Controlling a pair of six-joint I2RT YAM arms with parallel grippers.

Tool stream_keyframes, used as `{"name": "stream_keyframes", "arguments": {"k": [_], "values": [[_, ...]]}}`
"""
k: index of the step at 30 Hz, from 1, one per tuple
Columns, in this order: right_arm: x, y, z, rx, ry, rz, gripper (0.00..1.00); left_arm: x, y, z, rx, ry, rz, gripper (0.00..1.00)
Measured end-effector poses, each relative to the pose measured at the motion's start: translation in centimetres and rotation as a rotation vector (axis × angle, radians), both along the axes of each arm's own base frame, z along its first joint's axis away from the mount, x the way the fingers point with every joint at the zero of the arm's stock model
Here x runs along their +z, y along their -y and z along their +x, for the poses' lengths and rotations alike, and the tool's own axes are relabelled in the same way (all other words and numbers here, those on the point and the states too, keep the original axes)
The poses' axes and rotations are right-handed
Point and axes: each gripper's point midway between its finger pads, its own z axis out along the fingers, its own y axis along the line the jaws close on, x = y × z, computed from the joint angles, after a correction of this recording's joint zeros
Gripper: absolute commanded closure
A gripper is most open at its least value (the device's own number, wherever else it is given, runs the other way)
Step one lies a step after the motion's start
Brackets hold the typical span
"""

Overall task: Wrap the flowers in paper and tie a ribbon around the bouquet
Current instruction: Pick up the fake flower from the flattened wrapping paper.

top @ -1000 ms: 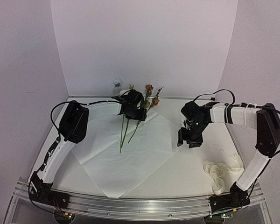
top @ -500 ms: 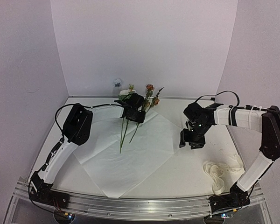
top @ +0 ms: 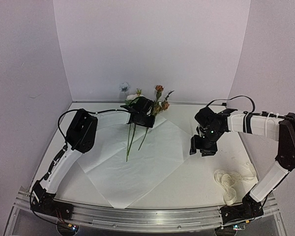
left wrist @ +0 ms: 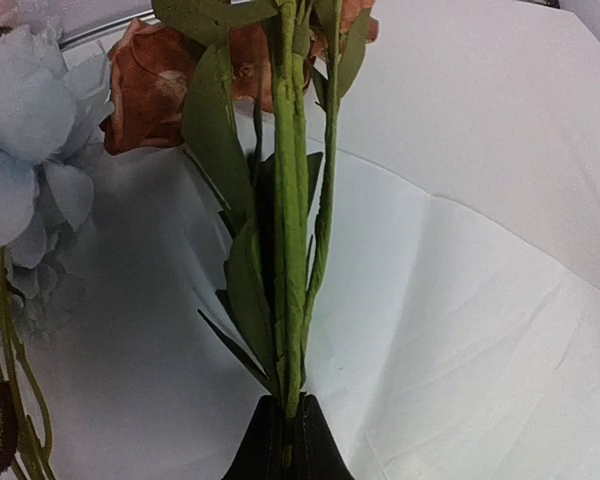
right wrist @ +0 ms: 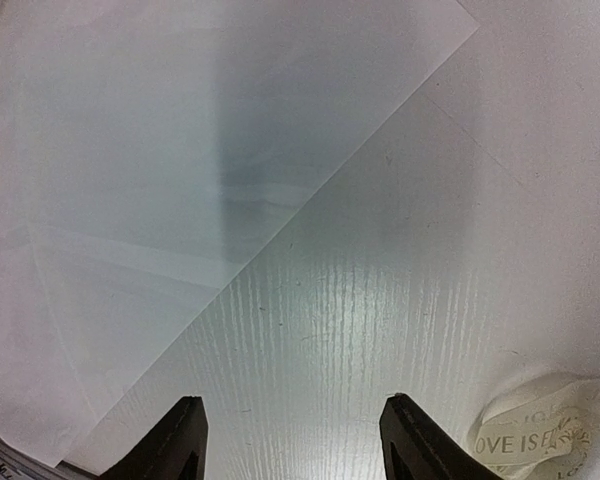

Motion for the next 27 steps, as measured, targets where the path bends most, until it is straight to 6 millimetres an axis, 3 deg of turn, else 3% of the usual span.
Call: {"name": "stream_keyframes", "arguments": {"k": [12,20,27], "values": [[0.1,0.7,0.0,-0.011,0.011,-0.008,0.38,7.4,1.6,-0.6,-0.051,0.05,-0.194,1.0],[0.0,0.9,-0.1,-0.009,0.007,-0.012,0.38,7.4,-0.9,-1.4,0.051,0.009,-0.198,1.0],[0.0,0.9,-0.1,-0.008,0.007,-0.012,0.38,5.0,-4.3,-2.9,0.17,-0.034,-0.122,1.0]]}}
